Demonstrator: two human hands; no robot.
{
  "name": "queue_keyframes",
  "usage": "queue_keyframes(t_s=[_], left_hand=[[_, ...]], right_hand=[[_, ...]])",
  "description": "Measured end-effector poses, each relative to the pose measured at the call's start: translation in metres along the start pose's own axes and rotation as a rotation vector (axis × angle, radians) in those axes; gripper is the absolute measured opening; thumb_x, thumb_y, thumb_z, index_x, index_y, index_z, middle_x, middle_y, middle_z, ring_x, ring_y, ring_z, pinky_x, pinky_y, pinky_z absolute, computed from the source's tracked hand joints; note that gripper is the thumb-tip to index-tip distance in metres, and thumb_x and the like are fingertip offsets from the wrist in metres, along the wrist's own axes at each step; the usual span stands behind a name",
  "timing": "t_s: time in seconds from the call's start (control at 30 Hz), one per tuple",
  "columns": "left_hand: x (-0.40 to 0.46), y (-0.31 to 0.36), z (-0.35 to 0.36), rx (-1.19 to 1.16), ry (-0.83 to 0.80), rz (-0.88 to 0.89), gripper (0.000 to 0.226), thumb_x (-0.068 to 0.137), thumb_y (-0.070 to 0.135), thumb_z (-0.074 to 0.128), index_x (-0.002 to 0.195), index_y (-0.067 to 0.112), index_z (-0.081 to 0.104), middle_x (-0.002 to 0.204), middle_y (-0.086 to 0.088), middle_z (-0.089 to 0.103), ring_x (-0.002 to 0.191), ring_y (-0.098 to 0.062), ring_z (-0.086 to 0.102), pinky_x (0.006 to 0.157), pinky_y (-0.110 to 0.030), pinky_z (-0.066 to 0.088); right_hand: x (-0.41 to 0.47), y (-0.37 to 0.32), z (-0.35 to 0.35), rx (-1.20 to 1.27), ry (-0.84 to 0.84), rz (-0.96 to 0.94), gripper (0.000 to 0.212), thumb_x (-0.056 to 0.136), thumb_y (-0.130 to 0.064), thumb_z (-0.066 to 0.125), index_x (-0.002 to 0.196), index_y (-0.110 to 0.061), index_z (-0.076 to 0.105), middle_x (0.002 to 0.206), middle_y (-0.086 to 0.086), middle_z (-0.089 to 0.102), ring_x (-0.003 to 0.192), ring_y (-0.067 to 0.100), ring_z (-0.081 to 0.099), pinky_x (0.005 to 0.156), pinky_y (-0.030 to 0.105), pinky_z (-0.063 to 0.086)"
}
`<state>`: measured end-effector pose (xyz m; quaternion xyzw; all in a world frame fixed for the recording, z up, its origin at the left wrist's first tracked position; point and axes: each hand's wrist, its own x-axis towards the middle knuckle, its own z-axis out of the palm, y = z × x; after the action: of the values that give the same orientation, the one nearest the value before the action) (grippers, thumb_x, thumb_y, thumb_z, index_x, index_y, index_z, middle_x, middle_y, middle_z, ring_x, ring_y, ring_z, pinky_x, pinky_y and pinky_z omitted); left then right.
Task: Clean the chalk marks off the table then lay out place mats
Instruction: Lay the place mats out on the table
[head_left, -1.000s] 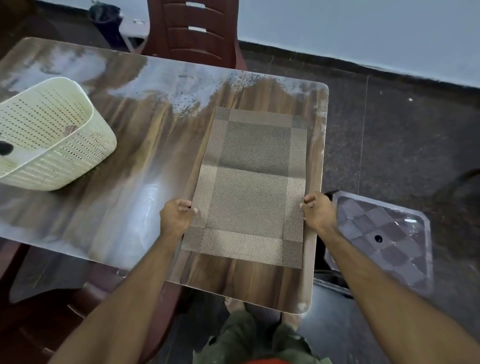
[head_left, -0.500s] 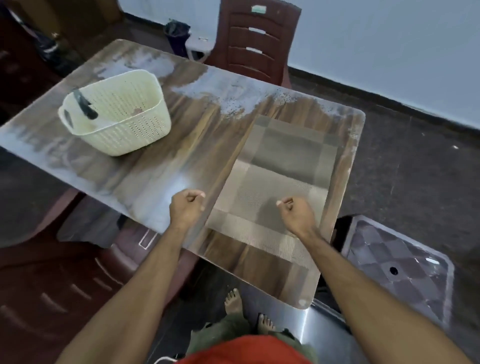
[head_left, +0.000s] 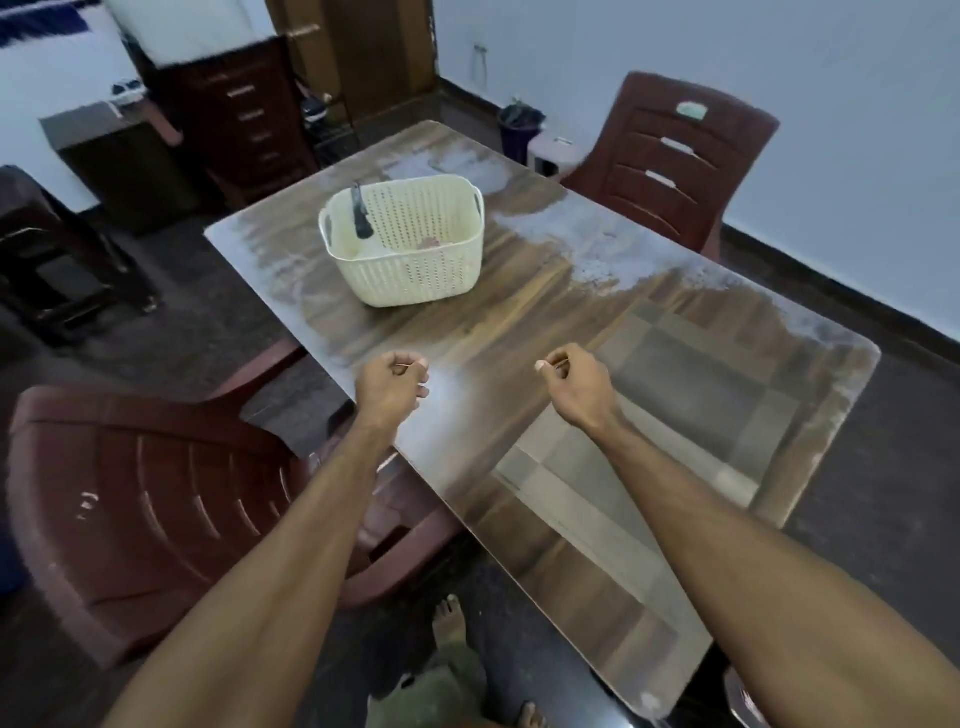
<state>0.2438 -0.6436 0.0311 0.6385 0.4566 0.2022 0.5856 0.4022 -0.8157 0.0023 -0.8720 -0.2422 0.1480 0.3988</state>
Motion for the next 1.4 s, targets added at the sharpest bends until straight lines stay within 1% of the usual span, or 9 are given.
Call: queue_keyframes(t_s=[0.27,0.4,0.5,0.63,0.73,0.87,1.07,1.27,1.4], left_hand=[[0.115,0.046,-0.055,0.007,0.201,0.011,0.02,0.097,0.023,0.058,0.079,0.015,0.063,0.067,0.001,0.062,0.053,-0.012,0.056,0.041,-0.019,0.042],[0.181,0.061,-0.074,0.033,0.266,0.019,0.017,0.096,0.025,0.058,0.082,0.018,0.064,0.073,-0.001,0.064,0.057,-0.014,0.058,0.051,-0.026,0.047],[0.229,0.067,-0.083,0.057,0.324,0.012,0.014,0.093,0.03,0.06,0.088,0.018,0.065,0.091,-0.005,0.071,0.076,-0.023,0.066,0.069,-0.035,0.057],[0.278,0.067,-0.087,0.097,0.344,0.005,0.017,0.093,0.035,0.059,0.085,0.02,0.059,0.095,-0.003,0.067,0.095,-0.031,0.068,0.084,-0.047,0.058],[0.304,0.062,-0.083,0.123,0.283,-0.048,0.024,0.097,0.039,0.053,0.093,0.016,0.059,0.11,-0.011,0.068,0.106,-0.033,0.064,0.091,-0.048,0.054],[0.325,0.056,-0.076,0.14,0.23,-0.094,0.033,0.099,0.037,0.05,0.107,0.009,0.065,0.114,-0.009,0.069,0.102,-0.025,0.065,0.09,-0.043,0.056],[0.339,0.053,-0.069,0.113,0.167,-0.092,0.024,0.101,0.019,0.051,0.108,0.005,0.068,0.1,-0.006,0.064,0.091,-0.021,0.06,0.081,-0.035,0.055],[0.327,0.051,-0.068,0.132,0.184,-0.066,0.025,0.101,0.015,0.05,0.105,-0.001,0.069,0.094,-0.006,0.066,0.08,-0.014,0.057,0.071,-0.03,0.048],[0.294,0.052,-0.066,0.143,0.141,0.004,0.027,0.101,0.016,0.049,0.103,-0.002,0.069,0.084,0.0,0.061,0.07,-0.003,0.051,0.073,-0.033,0.047]], right_hand=[[0.12,-0.082,0.038,0.01,0.024,-0.098,0.01,0.096,-0.029,0.059,0.094,-0.02,0.06,0.09,-0.005,0.06,0.084,0.014,0.056,0.075,0.024,0.039],[0.19,-0.117,0.053,0.007,0.055,-0.12,0.02,0.095,-0.023,0.058,0.104,-0.008,0.067,0.095,0.003,0.067,0.087,0.018,0.061,0.074,0.027,0.043],[0.235,-0.131,0.064,0.007,0.101,-0.114,0.023,0.095,-0.024,0.058,0.108,-0.008,0.068,0.103,0.009,0.071,0.089,0.021,0.062,0.078,0.028,0.046],[0.28,-0.138,0.08,0.007,0.18,-0.075,0.023,0.094,-0.024,0.06,0.111,-0.01,0.067,0.11,0.009,0.07,0.088,0.013,0.057,0.077,0.024,0.042],[0.302,-0.133,0.093,-0.002,0.182,-0.002,0.028,0.095,-0.024,0.059,0.12,-0.012,0.062,0.125,0.013,0.062,0.103,0.02,0.059,0.089,0.028,0.046],[0.312,-0.125,0.108,-0.025,0.111,0.081,0.036,0.097,-0.024,0.056,0.131,-0.013,0.051,0.133,0.01,0.057,0.114,0.025,0.059,0.099,0.043,0.049],[0.319,-0.119,0.11,-0.02,0.2,0.096,0.024,0.098,-0.012,0.054,0.121,-0.018,0.054,0.123,0.005,0.063,0.104,0.021,0.061,0.082,0.033,0.049],[0.307,-0.122,0.092,0.048,0.174,0.153,0.028,0.092,-0.004,0.061,0.114,-0.02,0.054,0.107,0.008,0.069,0.093,0.022,0.069,0.082,0.043,0.057],[0.268,-0.12,0.063,0.216,0.196,0.184,0.022,0.093,-0.01,0.06,0.112,-0.016,0.05,0.093,0.006,0.068,0.065,0.01,0.063,0.053,0.022,0.049]])
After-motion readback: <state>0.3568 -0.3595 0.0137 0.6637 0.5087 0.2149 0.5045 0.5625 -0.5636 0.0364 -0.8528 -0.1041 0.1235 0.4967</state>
